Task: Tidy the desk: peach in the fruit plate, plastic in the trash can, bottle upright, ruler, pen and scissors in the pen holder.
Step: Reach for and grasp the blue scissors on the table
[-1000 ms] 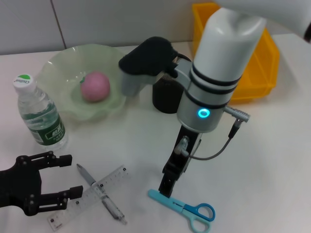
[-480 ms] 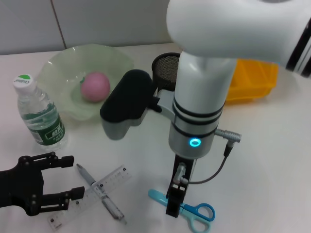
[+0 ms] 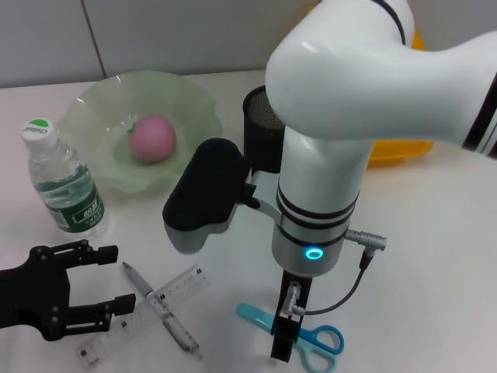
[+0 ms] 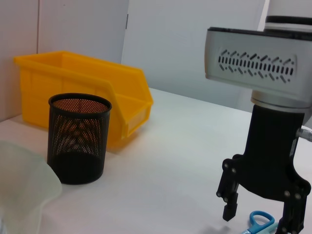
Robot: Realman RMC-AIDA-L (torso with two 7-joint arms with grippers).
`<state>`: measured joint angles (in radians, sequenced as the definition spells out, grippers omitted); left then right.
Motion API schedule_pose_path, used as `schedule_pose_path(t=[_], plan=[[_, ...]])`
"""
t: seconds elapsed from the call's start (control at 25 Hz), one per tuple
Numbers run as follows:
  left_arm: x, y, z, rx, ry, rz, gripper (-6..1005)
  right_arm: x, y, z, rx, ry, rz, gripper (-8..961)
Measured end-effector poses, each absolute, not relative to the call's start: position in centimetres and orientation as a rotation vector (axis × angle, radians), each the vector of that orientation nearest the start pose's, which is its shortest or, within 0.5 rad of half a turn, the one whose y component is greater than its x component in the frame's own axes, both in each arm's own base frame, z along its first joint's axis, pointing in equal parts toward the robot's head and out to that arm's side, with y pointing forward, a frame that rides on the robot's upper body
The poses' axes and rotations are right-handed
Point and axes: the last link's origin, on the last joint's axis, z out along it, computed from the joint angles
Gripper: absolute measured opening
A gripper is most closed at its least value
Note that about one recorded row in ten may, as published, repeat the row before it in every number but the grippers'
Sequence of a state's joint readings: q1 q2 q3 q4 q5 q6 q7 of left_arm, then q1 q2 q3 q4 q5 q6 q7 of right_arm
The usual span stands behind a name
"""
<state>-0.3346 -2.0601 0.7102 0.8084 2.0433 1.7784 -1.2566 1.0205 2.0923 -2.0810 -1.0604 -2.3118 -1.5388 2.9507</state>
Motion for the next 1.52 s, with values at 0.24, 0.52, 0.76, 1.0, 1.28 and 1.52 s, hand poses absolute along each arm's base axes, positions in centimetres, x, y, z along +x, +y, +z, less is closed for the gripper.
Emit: schedule_pose_path(t=[0.24, 0.52, 0.76, 1.0, 1.28, 1.52], plan=[[-29.76, 26.52, 2.45, -2.847, -0.475, -0.626, 782, 10.20, 29.84, -12.26, -2.772, 0.642, -1.118, 751], [-29.72, 26.57, 2.44, -2.848, -0.470, -0.625, 782, 10.32, 29.89, -12.38, -2.771, 0.632, -1.112, 751], [-29.74, 26.60, 2.43, -2.847, -0.471, -0.625, 783, 10.55, 29.69, -12.58, -2.772, 0.608, -1.125, 751], [-29.89, 26.57, 2.48, -2.842, -0.473, -0.617, 783, 10.51, 29.62, -12.75, -2.775, 0.588, -1.120, 751], [-29.88, 26.62, 2.57, -2.843, -0.469, -0.615, 783, 10.55, 29.43, -13.01, -2.778, 0.565, -1.127, 672], [-29.85, 26.57, 2.56, -2.846, -0.470, -0.618, 782, 10.56, 29.44, -13.02, -2.776, 0.570, -1.126, 499]])
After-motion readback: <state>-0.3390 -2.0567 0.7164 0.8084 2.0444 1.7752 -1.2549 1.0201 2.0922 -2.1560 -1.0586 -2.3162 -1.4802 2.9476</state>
